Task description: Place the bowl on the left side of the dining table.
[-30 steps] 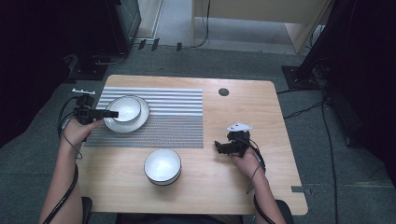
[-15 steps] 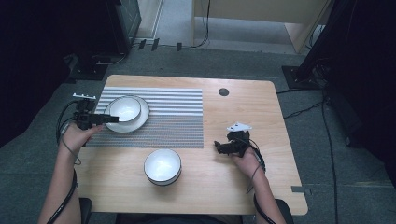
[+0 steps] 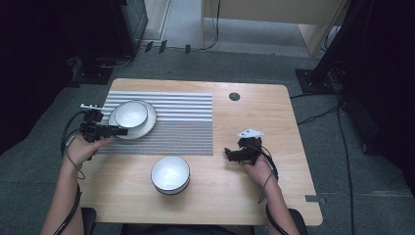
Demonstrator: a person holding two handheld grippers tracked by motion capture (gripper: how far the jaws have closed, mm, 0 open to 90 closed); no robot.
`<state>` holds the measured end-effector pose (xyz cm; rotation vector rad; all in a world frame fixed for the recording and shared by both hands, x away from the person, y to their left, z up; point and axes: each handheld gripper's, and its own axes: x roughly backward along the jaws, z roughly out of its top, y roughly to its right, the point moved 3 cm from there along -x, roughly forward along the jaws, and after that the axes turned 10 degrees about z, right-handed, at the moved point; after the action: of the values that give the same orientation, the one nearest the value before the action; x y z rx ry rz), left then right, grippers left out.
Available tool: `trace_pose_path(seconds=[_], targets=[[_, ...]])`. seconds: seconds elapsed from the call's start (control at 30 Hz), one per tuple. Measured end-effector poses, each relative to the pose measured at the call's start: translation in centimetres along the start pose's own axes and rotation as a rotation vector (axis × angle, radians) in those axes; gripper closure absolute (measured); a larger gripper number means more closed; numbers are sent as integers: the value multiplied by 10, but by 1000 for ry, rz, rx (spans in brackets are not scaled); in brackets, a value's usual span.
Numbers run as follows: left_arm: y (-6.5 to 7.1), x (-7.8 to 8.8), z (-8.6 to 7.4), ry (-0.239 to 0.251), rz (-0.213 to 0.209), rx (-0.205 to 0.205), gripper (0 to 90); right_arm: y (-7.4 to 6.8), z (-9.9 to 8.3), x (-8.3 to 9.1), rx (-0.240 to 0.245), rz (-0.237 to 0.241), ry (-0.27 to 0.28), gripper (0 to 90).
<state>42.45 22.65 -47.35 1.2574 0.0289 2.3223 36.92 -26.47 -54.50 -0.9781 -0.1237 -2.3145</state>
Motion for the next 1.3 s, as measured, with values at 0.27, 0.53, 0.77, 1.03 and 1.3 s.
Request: trace_pose_path(seconds=[0.27, 0.53, 0.77, 1.03, 1.3], targets=[[10, 0, -4, 9, -26, -8, 384, 0, 0, 0, 2, 0, 1, 44], [25, -3, -4, 10, -65, -56, 386, 0, 0, 0, 2, 0, 1, 44], [38, -11, -4, 22, -96, -99, 381, 0, 0, 0, 2, 0, 1, 44], [51, -23, -6, 20, -129, -130, 375, 0, 0, 0, 0, 0, 0, 44], [67, -36, -9, 5, -134, -190, 374, 0, 0, 0, 0, 0, 0, 44]])
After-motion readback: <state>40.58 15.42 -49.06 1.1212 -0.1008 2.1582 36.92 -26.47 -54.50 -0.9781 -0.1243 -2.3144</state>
